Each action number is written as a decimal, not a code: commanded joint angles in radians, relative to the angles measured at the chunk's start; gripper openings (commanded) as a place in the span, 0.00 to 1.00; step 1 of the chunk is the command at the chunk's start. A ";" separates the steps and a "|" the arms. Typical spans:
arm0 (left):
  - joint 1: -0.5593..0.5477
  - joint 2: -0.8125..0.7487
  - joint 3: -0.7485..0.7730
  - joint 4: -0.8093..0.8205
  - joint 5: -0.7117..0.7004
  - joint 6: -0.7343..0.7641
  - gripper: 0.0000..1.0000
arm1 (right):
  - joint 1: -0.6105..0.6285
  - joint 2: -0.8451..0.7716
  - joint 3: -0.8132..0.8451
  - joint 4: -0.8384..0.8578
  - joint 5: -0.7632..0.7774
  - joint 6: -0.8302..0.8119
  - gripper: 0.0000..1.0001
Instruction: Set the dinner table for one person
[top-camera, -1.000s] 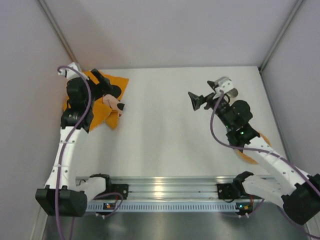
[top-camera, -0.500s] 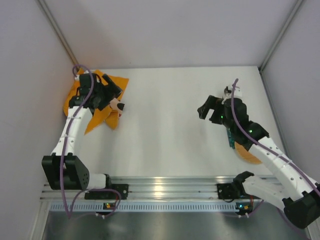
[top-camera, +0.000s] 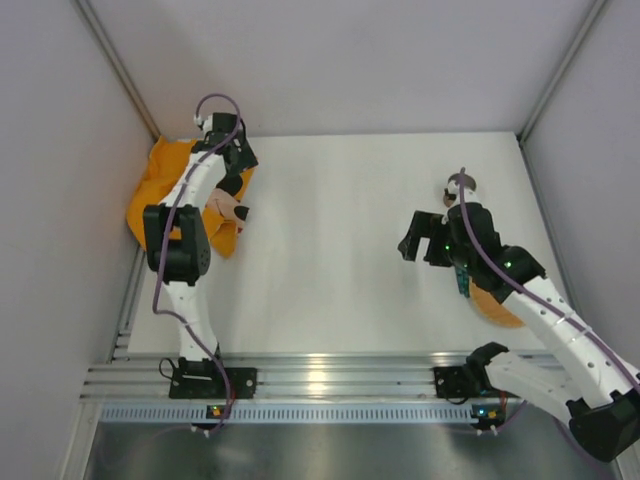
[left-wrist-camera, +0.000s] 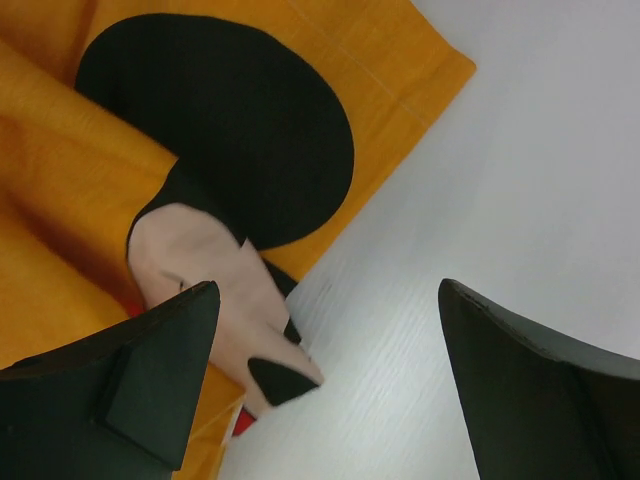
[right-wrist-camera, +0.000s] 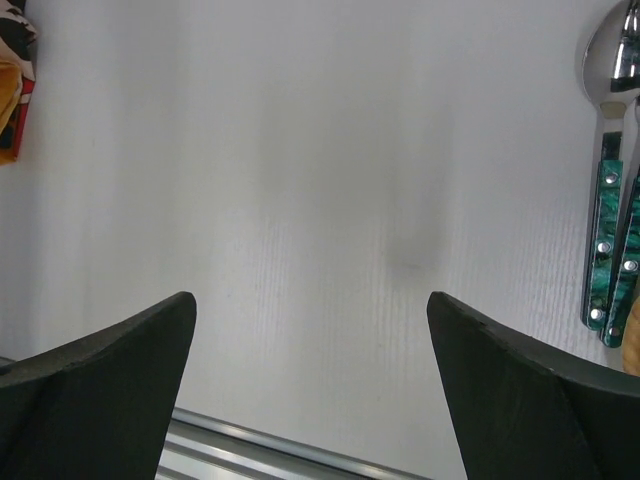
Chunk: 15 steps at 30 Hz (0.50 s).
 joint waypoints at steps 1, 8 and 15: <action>-0.007 0.150 0.203 0.018 -0.070 0.055 0.96 | 0.006 0.041 0.077 -0.023 -0.005 -0.038 1.00; 0.026 0.434 0.487 -0.009 -0.015 0.060 0.96 | 0.006 0.184 0.109 -0.021 -0.015 -0.029 1.00; 0.056 0.520 0.498 0.001 0.088 0.095 0.95 | 0.006 0.300 0.173 -0.020 0.002 -0.035 1.00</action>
